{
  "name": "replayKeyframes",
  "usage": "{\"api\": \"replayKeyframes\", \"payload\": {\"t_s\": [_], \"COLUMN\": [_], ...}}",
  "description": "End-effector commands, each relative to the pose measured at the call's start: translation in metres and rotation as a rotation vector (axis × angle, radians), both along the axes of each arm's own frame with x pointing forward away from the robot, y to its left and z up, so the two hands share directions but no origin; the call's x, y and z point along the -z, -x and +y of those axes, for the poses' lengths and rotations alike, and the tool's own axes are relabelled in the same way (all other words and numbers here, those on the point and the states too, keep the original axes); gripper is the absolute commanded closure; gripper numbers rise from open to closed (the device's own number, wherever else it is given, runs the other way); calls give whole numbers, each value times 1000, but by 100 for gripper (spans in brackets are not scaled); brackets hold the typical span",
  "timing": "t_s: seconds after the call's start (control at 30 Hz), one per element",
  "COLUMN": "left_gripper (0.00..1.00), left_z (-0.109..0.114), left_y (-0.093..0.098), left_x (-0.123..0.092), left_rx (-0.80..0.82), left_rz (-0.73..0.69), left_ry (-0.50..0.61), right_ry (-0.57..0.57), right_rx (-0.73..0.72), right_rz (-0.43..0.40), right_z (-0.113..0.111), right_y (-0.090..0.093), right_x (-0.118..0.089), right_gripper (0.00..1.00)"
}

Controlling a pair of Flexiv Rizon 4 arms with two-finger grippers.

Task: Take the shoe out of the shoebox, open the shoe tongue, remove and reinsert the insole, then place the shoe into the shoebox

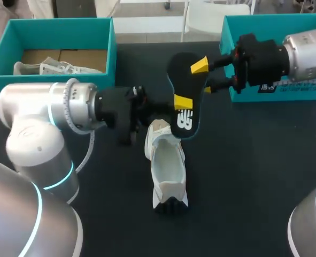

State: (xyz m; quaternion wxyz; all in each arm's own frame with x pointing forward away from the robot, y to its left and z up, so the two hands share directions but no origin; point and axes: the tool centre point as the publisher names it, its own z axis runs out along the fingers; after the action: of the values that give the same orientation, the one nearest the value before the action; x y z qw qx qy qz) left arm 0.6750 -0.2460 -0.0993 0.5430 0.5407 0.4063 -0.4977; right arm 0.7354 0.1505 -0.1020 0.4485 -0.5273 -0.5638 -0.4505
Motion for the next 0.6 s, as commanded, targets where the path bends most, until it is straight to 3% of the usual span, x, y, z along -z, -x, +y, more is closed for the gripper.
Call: {"api": "replayKeyframes", "payload": {"t_s": [0.03,0.53,0.6], "left_gripper": [100,100,100], "left_z": [-22,-8,-6], "left_y": [-12,-3,-2], "left_x": [-3,3,3], "left_rx": [8,18,17], "left_rz": [8,17,19], "left_ry": [11,-10,-11], "right_ry": [-4,-8,-44], "right_rx": [26,32,41], "right_rz": [-3,-25,-67], "right_z": [5,1,1], "right_y": [2,-3,-4], "right_x": [4,8,10], "right_gripper": [65,63,62]}}
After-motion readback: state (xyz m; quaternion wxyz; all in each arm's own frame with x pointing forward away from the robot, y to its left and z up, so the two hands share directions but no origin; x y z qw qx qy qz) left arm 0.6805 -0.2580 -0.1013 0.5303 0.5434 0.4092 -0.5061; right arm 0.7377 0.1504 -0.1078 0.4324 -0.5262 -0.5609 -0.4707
